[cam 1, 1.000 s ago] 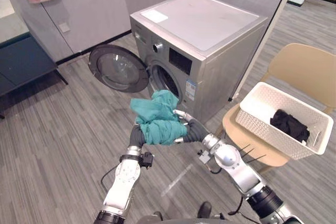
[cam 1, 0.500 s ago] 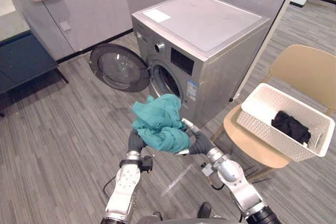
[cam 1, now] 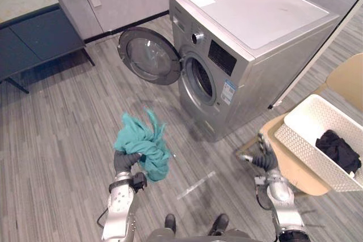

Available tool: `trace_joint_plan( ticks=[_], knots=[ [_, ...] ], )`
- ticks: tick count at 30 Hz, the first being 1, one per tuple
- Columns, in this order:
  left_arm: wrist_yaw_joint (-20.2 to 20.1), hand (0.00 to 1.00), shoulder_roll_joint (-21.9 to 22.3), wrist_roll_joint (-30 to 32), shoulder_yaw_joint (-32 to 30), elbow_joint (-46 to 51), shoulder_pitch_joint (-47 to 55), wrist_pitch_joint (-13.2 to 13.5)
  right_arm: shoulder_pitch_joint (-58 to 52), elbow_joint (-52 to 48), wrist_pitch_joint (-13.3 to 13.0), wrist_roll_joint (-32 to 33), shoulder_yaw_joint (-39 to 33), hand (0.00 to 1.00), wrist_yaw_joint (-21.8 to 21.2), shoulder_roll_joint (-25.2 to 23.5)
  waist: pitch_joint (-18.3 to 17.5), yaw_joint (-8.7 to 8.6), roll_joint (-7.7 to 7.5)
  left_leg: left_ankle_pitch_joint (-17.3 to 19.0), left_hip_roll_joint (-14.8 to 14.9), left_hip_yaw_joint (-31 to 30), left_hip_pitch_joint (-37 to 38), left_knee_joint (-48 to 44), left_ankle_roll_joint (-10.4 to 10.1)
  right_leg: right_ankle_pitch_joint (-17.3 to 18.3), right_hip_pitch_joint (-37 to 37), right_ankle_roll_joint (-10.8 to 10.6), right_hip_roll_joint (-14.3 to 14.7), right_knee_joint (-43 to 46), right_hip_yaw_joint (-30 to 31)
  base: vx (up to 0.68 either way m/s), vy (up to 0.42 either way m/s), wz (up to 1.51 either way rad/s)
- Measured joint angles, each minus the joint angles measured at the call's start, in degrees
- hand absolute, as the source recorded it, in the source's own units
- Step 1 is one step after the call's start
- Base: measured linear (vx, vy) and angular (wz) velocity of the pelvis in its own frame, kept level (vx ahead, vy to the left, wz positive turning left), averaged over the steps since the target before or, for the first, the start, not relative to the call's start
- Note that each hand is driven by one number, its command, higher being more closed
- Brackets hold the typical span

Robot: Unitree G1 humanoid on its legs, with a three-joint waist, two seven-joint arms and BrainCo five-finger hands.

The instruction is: Pick up the laundry basket with both hands and put the clothes into the washing machine.

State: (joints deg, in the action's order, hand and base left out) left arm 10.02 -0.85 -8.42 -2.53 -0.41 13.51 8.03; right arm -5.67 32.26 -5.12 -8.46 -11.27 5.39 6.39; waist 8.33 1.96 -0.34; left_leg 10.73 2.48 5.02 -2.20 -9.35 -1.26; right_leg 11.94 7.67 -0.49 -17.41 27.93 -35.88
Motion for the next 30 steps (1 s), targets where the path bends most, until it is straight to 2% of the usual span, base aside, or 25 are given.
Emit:
trace_joint_plan(
  ticks=[1, 2, 3, 4, 5, 7, 9, 10, 11, 12, 13, 14, 15, 16, 17, 18, 19, 21, 24, 25, 26, 27, 28, 29, 30],
  knots=[
    [0.02, 1.00, -0.10, 0.00, 0.97, 0.06, 0.08, -0.05, -0.78, 2.54, 0.86, 0.01, -0.43, 0.00, 0.26, 0.19, 0.82, -0.20, -0.51, 1.07, -0.92, -0.60, -0.06, -1.49, 0.98, -0.68, 3.23, 1.74, -2.37, 7.79, 5.92, 0.12, 0.089, 0.68],
    [0.08, 1.00, -0.67, 0.02, 2.03, 0.07, 0.58, -0.08, -1.63, 5.82, 1.74, 0.33, -0.57, 0.00, 0.62, -0.26, 1.51, -1.13, -0.78, 1.69, -1.80, -2.72, 0.20, -2.56, 1.83, -3.60, 8.35, 6.56, -2.83, 17.12, 13.76, 0.15, 0.095, 0.70],
    [0.10, 1.00, -1.01, 0.02, 2.48, 0.06, 0.80, -0.15, -2.06, 7.23, 1.79, 0.85, -0.59, 0.00, 0.63, -0.74, 1.77, -1.33, -0.52, 2.05, -1.35, -3.94, 0.64, -2.87, 1.91, -2.65, 10.79, 5.21, -1.56, 19.70, 17.30, 0.29, 0.018, 0.57],
    [0.37, 1.00, -1.91, 0.01, 2.73, 0.04, 0.71, -0.32, -2.75, 9.99, 2.12, 1.54, -0.65, 0.00, 0.57, -2.50, 2.19, -1.16, -0.16, 3.21, 0.11, -5.37, 1.02, -3.08, 1.71, 1.74, 13.57, 1.21, 4.57, 18.56, 21.89, 0.28, -0.041, 0.26],
    [0.46, 1.00, -2.21, 0.01, 2.74, 0.05, 0.46, -0.32, -2.91, 10.67, 2.26, 1.77, -0.67, 0.00, 0.60, -2.99, 2.23, -1.20, -0.09, 3.52, 0.56, -5.85, 1.12, -2.98, 1.57, 2.32, 14.52, 0.85, 6.57, 17.01, 22.87, 0.30, -0.052, 0.29],
    [0.37, 1.00, -2.42, 0.02, 3.53, 0.02, -1.52, -0.35, -2.99, 12.16, 2.65, 2.28, -2.28, 0.00, 0.71, -3.41, 2.41, -1.89, -0.01, 4.30, 1.06, -8.35, 1.54, -1.70, 1.24, 1.59, 17.87, -0.23, 11.96, 7.44, 24.26, 0.34, -0.086, 0.54],
    [0.21, 1.00, -2.40, 0.08, 4.96, -0.06, -3.98, -0.32, -3.21, 14.41, 3.56, 2.26, -3.04, 0.00, 0.99, -2.63, 3.04, -3.92, 0.27, 5.53, 0.98, -12.96, 3.03, -0.65, 0.55, -3.00, 18.46, -1.74, 14.03, -3.56, 27.12, 0.41, -0.164, 1.23],
    [0.12, 1.00, -2.25, 0.11, 5.49, -0.10, -4.44, -0.29, -3.48, 14.85, 3.87, 2.26, -3.49, 0.00, 0.99, -2.55, 3.10, -4.40, -0.13, 6.05, 0.94, -14.56, 3.87, -0.95, -0.27, -6.59, 18.04, -0.75, 14.01, -4.01, 27.54, 0.49, -0.240, 1.38],
    [0.15, 1.00, -1.28, 0.13, 6.74, -0.12, -4.69, -0.32, -3.95, 15.59, 4.10, 2.27, -3.53, 0.00, 1.10, -2.42, 3.98, -4.28, 2.18, 6.92, 2.60, -15.91, 5.32, -1.35, -1.38, -5.59, 16.17, 1.63, 14.06, -1.31, 24.89, 0.51, -0.243, 1.00],
    [0.08, 1.00, -0.49, 0.15, 7.15, 0.56, -4.61, -0.32, -3.53, 15.75, 4.19, 2.31, -3.69, 0.00, 1.20, -2.33, 4.05, -4.27, 2.61, 6.09, 2.91, -15.08, 5.16, -3.63, -2.56, -3.20, 15.48, 2.85, 13.40, 0.64, 23.37, 0.52, -0.232, 1.00],
    [0.10, 1.00, 0.40, 0.13, 7.65, 1.20, -4.53, -0.32, -3.15, 15.64, 4.25, 2.32, -4.19, 0.00, 1.68, -2.11, 4.18, -4.34, 2.66, 5.14, 2.93, -13.60, 3.80, -8.02, -3.67, -1.20, 13.96, 3.19, 12.63, 1.70, 21.72, 0.54, -0.206, 1.03],
    [0.02, 1.00, 1.85, 0.11, 7.87, 1.62, -4.43, -0.32, -3.28, 15.32, 4.25, 2.37, -3.98, 0.00, 1.91, -2.03, 4.37, -4.32, 3.16, 3.44, 3.52, -11.48, 0.09, -19.93, -5.30, -0.17, 9.82, 4.32, 13.10, 0.69, 19.21, 0.54, -0.219, 0.96],
    [-0.06, 1.00, 2.73, 0.10, 7.96, 2.57, -4.06, -0.33, -3.81, 14.21, 4.22, 2.39, -3.20, 0.00, 1.92, -2.03, 4.57, -3.65, 3.50, -2.23, 5.64, -9.44, -4.32, -33.10, -5.58, 0.28, 4.52, 5.06, 14.74, -2.21, 18.02, 0.61, -0.244, 0.65],
    [-0.09, 1.00, 2.79, 0.08, 7.96, 3.36, -3.61, -0.28, -3.85, 13.48, 4.13, 2.47, -2.46, 0.00, 1.98, -2.16, 4.68, -2.87, 3.19, -3.21, 7.06, -8.47, -6.15, -38.77, -5.78, 0.63, 2.33, 5.58, 15.17, -3.28, 18.08, 0.46, -0.192, 0.16],
    [-0.16, 1.00, 2.86, 0.01, 8.26, 4.67, -2.86, -0.23, -3.66, 11.85, 3.91, 3.31, -1.11, 0.00, 2.13, -2.03, 4.80, -1.89, 3.05, -2.77, 9.69, -4.82, -10.37, -48.37, -5.36, 0.93, -1.81, 6.07, 16.47, -5.62, 18.37, 0.52, -0.182, -0.05],
    [-0.74, 1.00, 2.89, -0.05, 8.63, 5.38, -2.50, -0.24, -3.65, 10.57, 3.86, 3.95, -0.66, 0.00, 2.17, -1.98, 4.92, -0.88, 2.82, -1.51, 11.65, -1.85, -14.01, -53.76, -3.45, 1.03, -5.43, 6.23, 17.11, -8.49, 18.67, 0.34, -0.115, -0.06],
    [-1.25, 1.00, 2.93, -0.07, 8.67, 5.48, -2.33, -0.23, -3.55, 9.99, 3.75, 4.05, -0.63, 0.00, 2.19, -1.96, 5.03, -0.58, 2.59, -0.95, 12.24, -0.70, -15.64, -54.93, -2.86, 1.03, -6.89, 6.22, 17.20, -9.86, 18.83, 0.47, -0.119, -0.04],
    [-2.33, 1.00, 3.50, -0.08, 8.56, 5.47, -2.03, -0.36, -2.91, 9.06, 3.99, 4.67, -0.10, 0.00, 2.19, -2.20, 5.18, 0.96, 2.34, 0.63, 13.51, 2.78, -20.86, -51.24, -0.80, 1.03, -11.01, 6.22, 17.30, -13.90, 20.59, 0.37, -0.021, -0.24],
    [-2.56, 1.00, 3.95, -0.01, 8.55, 5.45, -1.59, -0.48, -2.30, 9.03, 4.13, 5.08, 0.64, 0.00, 2.21, -2.92, 5.25, 2.30, 2.06, 1.67, 11.93, 2.09, -22.04, -36.46, -0.90, 1.08, -13.12, 6.13, 16.82, -15.19, 24.44, 0.32, 0.135, -0.58],
    [-2.54, 1.00, 3.89, 0.02, 8.60, 5.45, -1.17, -0.65, -1.91, 8.96, 4.19, 5.07, 0.85, 0.00, 2.24, -3.56, 4.99, 2.97, 1.13, 1.18, 9.02, -0.96, -21.85, -26.12, -1.38, 2.27, -13.69, 4.04, 15.42, -14.87, 27.07, 0.33, 0.221, -0.96],
    [-2.52, 1.00, 4.04, 0.04, 8.75, 5.41, -1.04, -0.70, -1.91, 8.93, 4.12, 5.05, 0.91, 0.00, 2.31, -3.70, 4.86, 3.33, 1.04, -0.44, 7.56, -3.04, -20.72, -20.34, -2.69, 3.52, -13.87, 1.88, 14.92, -14.09, 28.93, 0.33, 0.242, -1.07],
    [-2.47, 1.00, 4.09, 0.07, 9.16, 5.34, -0.86, -0.71, -2.02, 8.97, 4.11, 5.01, 0.94, 0.00, 2.34, -3.69, 4.62, 3.57, 1.43, -2.65, 7.37, -4.73, -20.02, -17.04, -2.72, 4.40, -13.95, 0.41, 14.96, -13.52, 30.19, 0.27, 0.266, -1.21],
    [-2.47, 1.00, 4.11, 0.10, 9.72, 5.35, -0.05, -0.69, -2.18, 9.22, 4.08, 4.94, 0.87, 0.00, 2.39, -3.57, 3.57, 3.61, 3.15, -8.11, 7.90, -6.85, -18.99, -15.36, -5.22, 6.89, -14.49, -2.42, 15.65, -12.75, 32.92, 0.39, 0.414, -1.18],
    [-2.45, 1.00, 2.21, 0.11, 9.67, 4.32, -0.30, -1.03, -2.13, 9.55, 4.23, 4.88, 0.71, 0.00, 2.91, -5.51, 2.92, 2.88, -0.29, -4.58, 7.33, -3.73, -19.13, -19.10, -3.58, 8.37, -14.14, -3.50, 13.14, -11.48, 35.16, 0.32, 0.352, -1.08],
    [-2.45, 1.00, 1.65, 0.11, 9.69, 4.32, -0.42, -1.28, -2.31, 9.51, 4.18, 4.88, 0.82, 0.00, 3.01, -6.33, 2.48, 2.63, -1.33, -3.28, 7.33, -2.39, -19.10, -20.11, -3.23, 8.04, -13.75, -3.99, 12.46, -11.00, 36.05, 0.30, 0.325, -0.79]
  ],
)
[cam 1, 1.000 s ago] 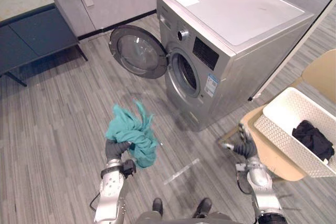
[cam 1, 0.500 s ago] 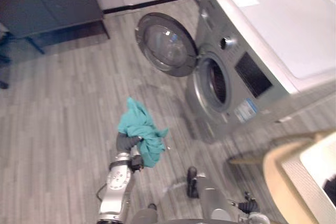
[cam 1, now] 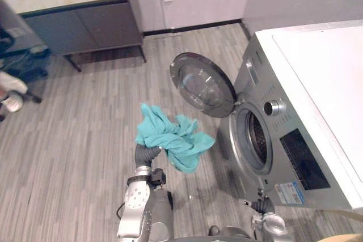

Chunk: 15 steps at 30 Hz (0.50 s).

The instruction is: Pick up the laundry basket with both hands and put the clothes into the washing machine.

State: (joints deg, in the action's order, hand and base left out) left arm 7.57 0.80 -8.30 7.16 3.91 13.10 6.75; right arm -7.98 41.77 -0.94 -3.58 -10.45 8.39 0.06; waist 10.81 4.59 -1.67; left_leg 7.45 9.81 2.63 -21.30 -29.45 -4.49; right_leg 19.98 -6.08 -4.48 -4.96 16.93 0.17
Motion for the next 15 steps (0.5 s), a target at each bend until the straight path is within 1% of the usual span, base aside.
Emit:
trace_joint_plan(
  ticks=[1, 2, 3, 4, 5, 6, 7, 8, 9, 10, 11, 12, 13, 14, 15],
  knots=[
    [-0.01, 1.00, -0.32, 0.01, 0.04, 0.02, 0.20, -0.14, -0.45, -0.06, -0.10, 0.00, 0.10, 0.00, 0.23, -0.97, -0.73, 0.09, -1.17, 1.81, 0.17, 1.90, 0.19, -1.25, 0.63, -0.97, 0.54, -0.84, -0.90, 0.35, 1.68, 0.24, 0.269, -0.98],
    [0.02, 1.00, -0.95, 0.01, 0.57, 0.03, 0.31, -0.16, -0.72, -0.03, -0.08, -0.07, 0.10, 0.00, 0.26, -1.88, -1.28, 0.18, -2.29, 4.13, 0.53, 5.50, 1.76, -2.79, 1.88, -2.63, 1.41, -2.21, -2.16, 1.42, 4.02, 0.33, 0.403, -1.03],
    [0.02, 1.00, -1.36, 0.01, 1.03, 0.04, 0.28, -0.19, -0.70, -0.05, -0.10, -0.11, 0.17, 0.00, 0.25, -1.98, -1.25, 0.15, -2.21, 5.01, 0.90, 6.81, 2.70, -3.15, 2.33, -3.52, 1.76, -2.35, -2.36, 2.49, 4.78, 0.27, 0.394, -1.20],
    [-0.01, 1.00, -1.88, 0.06, 1.59, 0.13, 0.22, -0.18, -0.65, 0.11, -0.17, -0.45, 0.28, 0.00, 0.22, -2.15, -1.18, 0.29, -1.94, 6.56, 1.76, 9.62, 5.19, -2.73, 2.75, -5.45, 3.48, -3.40, -2.82, 6.29, 5.23, 0.18, 0.358, -1.29],
    [0.06, 1.00, -2.21, 0.06, 1.57, 0.14, 0.16, -0.17, -0.57, 0.27, -0.12, -0.58, 0.36, 0.00, 0.20, -2.40, -1.05, 0.64, -1.72, 7.59, 2.65, 13.15, 8.37, -1.37, 3.12, -7.17, 6.91, -4.53, -3.51, 12.25, 4.51, 0.09, 0.258, -1.35],
    [0.08, 1.00, -2.48, 0.06, 1.56, 0.11, 0.13, -0.18, -0.47, 0.53, -0.14, -0.58, 0.58, 0.00, 0.20, -2.43, -0.79, 0.59, -1.29, 7.84, 2.95, 14.90, 9.84, -0.56, 3.20, -7.71, 8.69, -4.53, -3.95, 15.09, 3.74, 0.04, 0.171, -1.21],
    [0.08, 1.00, -2.91, 0.08, 1.58, -0.01, 0.04, -0.16, -0.21, 1.53, -0.16, -0.60, 1.02, 0.00, 0.20, -2.31, -0.88, 0.20, -1.40, 7.97, 3.09, 17.01, 11.81, 0.93, 3.10, -7.57, 10.90, -4.30, -4.82, 18.19, 0.95, 0.03, 0.110, -1.03],
    [0.13, 1.00, -3.65, 0.12, 1.50, -0.28, -0.04, -0.13, 0.53, 3.98, -0.13, -0.85, 1.84, 0.00, 0.14, -2.01, -1.25, -0.62, -1.94, 8.00, 3.12, 19.86, 14.25, 3.27, 2.90, -7.37, 13.33, -3.81, -5.98, 19.75, -4.59, 0.03, 0.082, -1.19],
    [0.14, 1.00, -4.10, 0.13, 1.50, -1.37, -0.42, 0.08, 1.38, 5.53, -0.12, -1.14, 2.07, 0.00, 0.16, -1.84, -1.29, -0.89, -2.00, 8.02, 3.16, 22.39, 16.57, 5.29, 2.25, -6.89, 14.91, -2.57, -6.52, 19.35, -10.87, 0.04, 0.049, -1.07],
    [0.12, 1.00, -4.25, 0.15, 1.51, -2.22, -0.70, 0.08, 1.55, 6.38, -0.21, -1.26, 2.09, 0.00, 0.14, -1.66, -1.32, -1.09, -1.96, 8.05, 3.08, 23.33, 17.40, 6.23, 1.68, -6.69, 15.46, -2.17, -6.45, 18.39, -14.11, 0.03, -0.001, -0.91],
    [0.11, 1.00, -4.49, 0.14, 1.40, -3.21, -0.81, 0.08, 1.99, 7.67, -0.17, -1.40, 2.14, 0.00, 0.11, -1.33, -1.45, -2.04, -2.11, 7.89, 2.95, 25.29, 18.52, 7.46, 1.30, -7.13, 15.98, -0.85, -6.44, 16.62, -18.97, 0.11, -0.039, -0.78],
    [0.12, 1.00, -4.33, 0.14, 1.34, -4.68, -0.79, 0.05, 2.90, 9.54, -0.17, -1.59, 2.19, 0.00, 0.12, 0.05, -1.79, -3.31, -2.08, 7.65, 1.94, 26.57, 18.93, 8.43, 1.10, -6.06, 15.96, 3.74, -8.09, 14.28, -28.00, 0.13, -0.047, -0.68],
    [0.10, 1.00, -4.32, 0.13, 1.45, -5.25, -0.78, 0.01, 3.35, 10.18, -0.14, -1.58, 2.03, 0.00, 0.14, 0.71, -2.33, -3.85, -2.50, 7.56, 1.74, 27.10, 18.98, 8.59, 1.03, -5.29, 15.40, 4.39, -8.21, 13.02, -29.67, 0.20, -0.078, -0.62],
    [-0.09, 1.00, -4.23, 0.19, 1.56, -5.86, -0.86, -0.22, 3.51, 11.18, -0.15, -1.59, 1.85, 0.00, 0.17, 2.26, -2.22, -4.48, -1.49, 7.46, 1.70, 27.32, 19.10, 8.27, 1.00, -4.26, 14.39, 4.02, -6.92, 10.64, -29.78, 0.21, -0.098, -0.40],
    [-0.17, 1.00, -3.85, 0.22, 1.89, -6.17, -0.78, -0.31, 3.64, 11.40, -0.15, -1.57, 1.33, 0.00, 0.19, 3.43, -1.97, -5.04, -0.03, 7.50, 2.44, 26.37, 19.10, 6.90, 1.03, -4.22, 13.12, 3.89, -5.60, 8.80, -29.56, 0.22, -0.098, -0.34]
  ],
)
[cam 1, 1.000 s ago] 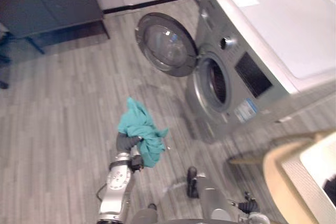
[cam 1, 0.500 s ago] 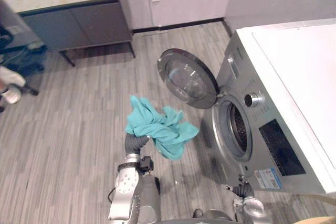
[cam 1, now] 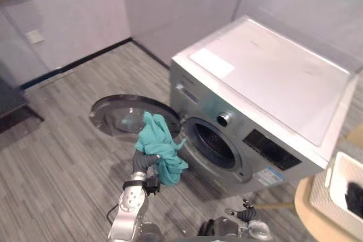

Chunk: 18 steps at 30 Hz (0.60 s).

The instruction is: Pick up the laundry basket with both hands and put the clothes into the washing machine.

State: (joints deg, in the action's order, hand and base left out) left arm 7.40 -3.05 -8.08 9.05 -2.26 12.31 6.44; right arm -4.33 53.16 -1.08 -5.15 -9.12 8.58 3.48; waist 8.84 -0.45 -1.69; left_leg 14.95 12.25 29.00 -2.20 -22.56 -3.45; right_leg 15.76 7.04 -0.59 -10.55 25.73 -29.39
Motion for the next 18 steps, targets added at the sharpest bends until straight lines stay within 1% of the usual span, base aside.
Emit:
trace_joint_plan(
  ticks=[1, 2, 3, 4, 5, 6, 7, 8, 9, 10, 11, 12, 13, 14, 15, 16, 18],
  knots=[
    [0.00, 1.00, 0.23, 0.15, -0.01, -0.10, 0.11, 0.00, -0.08, 0.06, 0.01, 0.03, -0.32, 0.00, -0.02, 0.39, 0.07, -0.12, 0.42, 0.00, 0.74, -0.57, 0.01, -1.57, 0.00, 0.00, -0.95, 0.00, 0.64, -0.75, 0.32, 0.24, -0.110, -0.31],
    [-0.11, 1.00, 0.56, 0.36, 0.01, -0.23, 0.18, 0.00, -0.54, 0.09, 0.01, 0.05, -0.76, 0.00, 0.01, 0.55, 0.19, -0.11, 0.97, -0.07, 2.87, -1.73, -0.03, -7.02, 0.05, 0.00, -3.48, 0.00, 2.27, -2.37, 1.01, 0.19, -0.088, -0.35],
    [-0.19, 1.00, 0.73, 0.36, -0.05, -0.34, 0.19, 0.00, -0.79, 0.09, 0.00, 0.09, -0.83, 0.00, 0.04, 0.58, 0.23, 0.20, 1.30, -0.24, 4.24, -2.74, -0.12, -10.71, 0.31, 0.01, -5.12, 0.02, 3.19, -3.20, 1.33, 0.23, -0.112, -0.60],
    [-0.39, 1.00, 0.58, 0.31, -0.02, -0.72, 0.15, 0.01, -1.20, 0.05, -0.13, 0.22, -1.02, 0.00, 0.17, 0.70, 0.32, 0.98, 2.07, -2.01, 6.55, -5.85, -1.12, -18.73, 2.71, 0.02, -8.11, 0.04, 4.81, -5.33, 2.77, 0.15, -0.073, -0.81],
    [-0.85, 1.00, 0.30, 0.30, -0.05, -0.84, 0.14, 0.09, -0.98, 0.02, -0.15, 0.47, -1.14, 0.00, 0.36, 0.98, 0.43, 1.68, 1.46, -2.93, 7.18, -9.54, -4.48, -26.02, 4.23, 0.14, -10.36, 0.29, 5.37, -7.05, 5.35, 0.16, -0.030, -0.85],
    [-0.90, 1.00, 0.41, 0.28, -0.07, -1.03, 0.02, 0.14, -0.39, 0.09, -0.14, 0.58, -1.16, 0.00, 0.48, 1.00, 0.36, 2.06, 1.70, -1.15, 6.44, -11.58, -6.06, -27.46, 3.45, 0.14, -10.74, 0.31, 5.32, -7.57, 6.41, 0.15, 0.041, -0.90],
    [-1.10, 1.00, 0.64, 0.28, 0.17, -1.58, -0.18, 0.14, 0.28, 0.56, -0.14, 0.65, -1.48, 0.00, 1.08, 1.53, 0.40, 2.16, 1.62, 1.60, 3.81, -15.04, -8.91, -27.06, 2.76, 0.11, -10.67, 0.25, 4.54, -7.93, 8.54, 0.21, 0.103, -0.80],
    [-1.10, 1.00, 0.61, 0.28, 0.19, -2.03, -0.09, 0.12, 1.11, 1.31, -0.12, 0.65, -1.64, 0.00, 1.33, 1.84, 0.56, 2.27, 1.36, 2.68, 1.56, -17.35, -10.63, -24.79, 2.22, -0.02, -10.65, 0.03, 3.92, -7.96, 10.26, 0.25, 0.151, -1.02],
    [-1.08, 1.00, 0.54, 0.28, 0.02, -2.71, -0.02, 0.12, 1.73, 2.25, -0.11, 0.65, -1.63, 0.00, 1.33, 2.15, 0.72, 2.89, 1.09, 2.89, -1.40, -21.25, -12.01, -19.76, 2.26, -0.15, -10.71, -0.21, 3.24, -8.00, 12.57, 0.20, 0.160, -0.84],
    [-1.05, 1.00, 0.56, 0.28, -0.15, -3.01, 0.05, 0.09, 1.70, 2.43, -0.09, 0.65, -1.62, 0.00, 1.33, 2.21, 0.74, 2.98, 1.11, 2.68, -2.82, -23.20, -12.41, -16.42, 1.96, -0.27, -10.85, -0.41, 3.11, -7.95, 13.27, 0.25, 0.264, -0.98],
    [-0.88, 1.00, 0.63, 0.28, -0.58, -3.26, 0.31, 0.06, 1.68, 2.68, -0.12, 0.63, -2.08, 0.00, 1.34, 2.81, 0.73, 2.93, 2.34, -3.22, -4.73, -28.94, -10.94, -4.12, 0.73, -0.45, -11.55, -1.46, 3.83, -7.65, 15.11, 0.21, 0.262, -0.77],
    [-0.87, 1.00, 0.48, 0.30, -0.60, -3.58, 0.06, 0.19, 1.69, 3.19, -0.09, 0.63, -2.38, 0.00, 1.37, 2.49, 1.23, 3.03, 2.82, -5.29, -4.86, -29.77, -9.94, -2.80, -1.09, -0.16, -12.02, -2.44, 4.26, -7.51, 15.95, 0.20, 0.252, -0.73],
    [-0.87, 1.00, -0.49, 0.30, -0.60, -4.33, -0.12, 0.10, 1.80, 3.65, -0.11, 0.63, -2.61, 0.00, 1.44, 1.46, 1.31, 2.94, 1.08, -5.58, -5.60, -28.62, -8.63, -2.77, -0.74, -0.20, -12.27, -2.97, 2.99, -7.59, 17.27, 0.14, 0.128, -0.38],
    [-0.84, 1.00, -1.91, 0.34, -0.66, -4.35, -0.20, 0.10, 1.29, 3.75, -0.17, 0.62, -2.75, 0.00, 1.32, 0.55, 1.14, 2.53, -0.12, -5.50, -6.56, -28.03, -8.40, -2.16, -0.62, -0.59, -12.03, -2.78, 1.93, -7.87, 17.52, 0.15, 0.131, -0.27],
    [-0.83, 1.00, -2.36, 0.36, -0.69, -4.36, -0.51, 0.09, 1.02, 3.76, -0.19, 0.63, -3.08, 0.00, 1.31, 0.23, 1.34, 2.68, -0.52, -5.35, -7.03, -27.34, -8.39, -2.44, -0.37, -0.98, -11.90, -3.21, 1.24, -7.84, 18.14, 0.15, 0.149, -0.18],
    [-0.83, 1.00, -2.47, 0.36, -0.69, -4.35, -0.52, 0.09, 0.84, 3.76, -0.15, 0.64, -3.50, 0.00, 1.34, 0.18, 1.40, 2.79, -0.60, -4.95, -7.42, -27.10, -8.35, -2.81, 0.20, -1.38, -12.02, -3.85, 0.86, -7.72, 18.84, 0.10, 0.157, -0.06],
    [-0.87, 1.00, -2.46, 0.32, -0.66, -4.29, -0.03, 0.07, 0.43, 3.79, -0.15, 0.65, -3.83, 0.00, 1.31, 0.15, 1.70, 2.76, -0.35, -4.30, -7.93, -26.42, -7.80, -3.71, 0.71, -1.44, -11.98, -3.94, 0.07, -6.29, 19.26, 0.03, 0.093, -0.01]
  ],
)
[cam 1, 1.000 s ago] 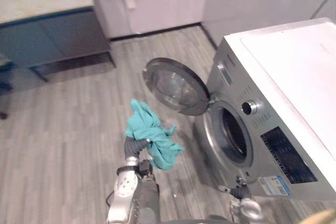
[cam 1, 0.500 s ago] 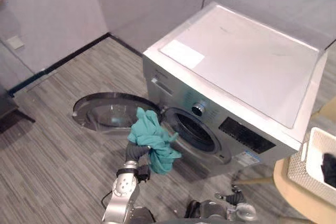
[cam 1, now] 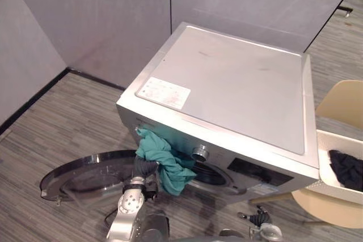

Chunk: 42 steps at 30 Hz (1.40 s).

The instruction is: Pick up the laundry basket with both hands and put the clothes into the washing machine.

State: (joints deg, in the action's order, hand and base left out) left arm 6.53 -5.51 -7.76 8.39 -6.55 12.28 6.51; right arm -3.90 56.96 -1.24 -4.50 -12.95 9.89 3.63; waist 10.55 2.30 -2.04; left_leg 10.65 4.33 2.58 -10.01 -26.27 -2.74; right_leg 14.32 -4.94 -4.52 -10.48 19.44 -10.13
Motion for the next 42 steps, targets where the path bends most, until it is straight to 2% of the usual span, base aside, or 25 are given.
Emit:
trace_joint_plan(
  ticks=[2, 4, 7, 9, 13, 15, 23, 29, 33, 36, 38, 41, 42],
  knots=[
    [-0.09, 1.00, 0.55, -0.04, 0.01, 0.25, 1.24, -0.04, -0.12, -0.11, -0.04, 0.01, -0.25, 0.00, 0.00, 0.11, 0.78, -0.05, 1.25, 1.89, 0.65, 0.86, 0.93, -1.49, 0.60, 0.45, 0.30, -0.44, 0.09, 3.33, 0.81, -0.04, 0.041, -0.10],
    [-0.13, 1.00, 0.94, -0.05, 0.02, 0.63, 1.87, -0.04, -0.57, -1.16, -0.09, 0.49, -0.53, 0.00, 0.00, 0.11, 1.62, 0.07, 1.51, 4.14, 1.01, 1.45, -0.16, -4.91, 0.93, 3.15, 2.03, -1.24, -0.58, 8.08, 1.07, -0.12, -0.006, -0.14],
    [0.08, 1.00, 0.96, -0.17, -0.03, 2.35, 1.45, -0.07, -0.50, -3.86, -0.03, 1.19, 0.00, 0.00, 0.02, -0.10, 2.84, 0.03, 1.24, 9.61, 2.94, 2.94, -7.34, -16.24, 0.41, 11.41, 9.80, -2.96, -1.34, 18.60, 3.44, -0.22, -0.042, -0.42],
    [0.19, 1.00, 1.36, -0.52, -0.01, 2.79, 0.59, -0.08, -0.20, -5.59, 0.02, 2.06, 0.00, 0.00, 0.22, -0.09, 3.98, -0.14, 1.53, 11.30, 4.54, 3.35, -10.77, -20.68, 0.40, 13.36, 13.89, -2.90, -0.61, 23.46, 4.71, -0.18, -0.038, -0.36],
    [2.70, 1.00, 2.76, -0.58, -0.05, 3.90, -3.17, -0.07, 0.95, -10.89, 0.25, 2.29, 0.63, 0.00, 1.64, -1.48, 6.83, -0.18, -0.39, 14.07, 8.38, 4.94, -20.23, -30.54, 0.42, 17.27, 26.58, -1.93, 0.63, 36.21, 8.87, -0.15, -0.047, -0.43],
    [3.74, 1.00, 3.70, -0.60, -0.01, 3.96, -5.08, -0.07, 1.39, -12.78, 0.48, 2.33, 0.78, 0.00, 2.18, -1.54, 7.91, -0.12, -0.43, 14.87, 9.31, 5.06, -23.57, -33.79, 0.63, 18.02, 30.42, -1.88, 0.90, 39.78, 9.55, -0.10, -0.023, -0.28],
    [10.53, 1.00, 7.36, -3.91, 0.56, 5.90, -19.89, 0.18, 5.62, -23.91, 0.55, 5.59, 2.46, 0.00, 5.08, -3.49, 10.65, -0.24, -0.94, 18.80, 12.08, 3.41, -47.39, -52.11, 2.02, 22.52, 55.93, -2.62, 1.39, 60.29, 13.00, -0.09, -0.022, -0.18],
    [14.46, 1.00, 7.59, -3.88, 2.46, 6.19, -29.22, 0.42, 7.09, -30.95, -0.18, 7.51, 2.14, 0.00, 7.29, -3.24, 10.98, -1.27, -1.24, 20.19, 12.60, 1.45, -60.65, -61.71, 2.63, 24.80, 68.84, -3.07, 1.51, 70.65, 14.34, -0.09, -0.063, -0.02],
    [16.27, 1.00, 7.53, -3.79, 4.12, 5.72, -36.51, 0.39, 7.98, -34.35, -1.67, 8.48, 2.10, 0.00, 7.95, -3.15, 10.99, -1.88, -1.37, 20.49, 12.60, 0.44, -68.03, -66.64, 2.54, 25.71, 76.26, -3.32, 1.75, 76.57, 15.51, -0.07, -0.080, 0.00],
    [17.67, 1.00, 5.86, -3.76, 4.38, 1.03, -44.80, 0.33, 9.30, -36.18, -2.86, 8.75, 2.19, 0.00, 7.97, -3.17, 10.91, -2.95, -1.72, 20.43, 12.71, -1.00, -73.07, -69.61, 2.43, 26.02, 80.73, -3.16, 2.34, 79.84, 15.57, -0.05, -0.088, -0.02],
    [18.84, 1.00, 2.69, -3.36, 4.22, -2.50, -50.91, 0.17, 9.41, -38.14, -3.75, 9.19, 2.44, 0.00, 7.95, -3.67, 10.85, -4.26, -2.10, 20.35, 12.85, -1.27, -75.73, -71.47, 2.46, 26.14, 83.48, -3.32, 2.56, 81.92, 16.04, 0.00, -0.057, -0.04],
    [20.29, 1.00, -0.57, -1.66, 3.06, -7.21, -59.15, -0.40, 9.44, -39.41, -5.03, 9.51, 2.61, 0.00, 7.92, -3.83, 10.92, -4.92, -2.59, 20.18, 13.25, -1.82, -78.26, -73.14, 2.79, 26.16, 85.65, -3.37, 3.04, 83.41, 16.12, 0.01, -0.036, -0.10],
    [20.96, 1.00, -3.04, -0.12, 3.05, -10.91, -64.59, -1.16, 9.49, -39.45, -5.20, 9.54, 2.65, 0.00, 7.87, -3.94, 10.83, -5.05, -3.25, 20.18, 13.59, -2.46, -79.28, -74.06, 2.79, 26.15, 86.48, -3.36, 3.50, 84.01, 15.93, 0.01, -0.026, -0.10]
  ],
)
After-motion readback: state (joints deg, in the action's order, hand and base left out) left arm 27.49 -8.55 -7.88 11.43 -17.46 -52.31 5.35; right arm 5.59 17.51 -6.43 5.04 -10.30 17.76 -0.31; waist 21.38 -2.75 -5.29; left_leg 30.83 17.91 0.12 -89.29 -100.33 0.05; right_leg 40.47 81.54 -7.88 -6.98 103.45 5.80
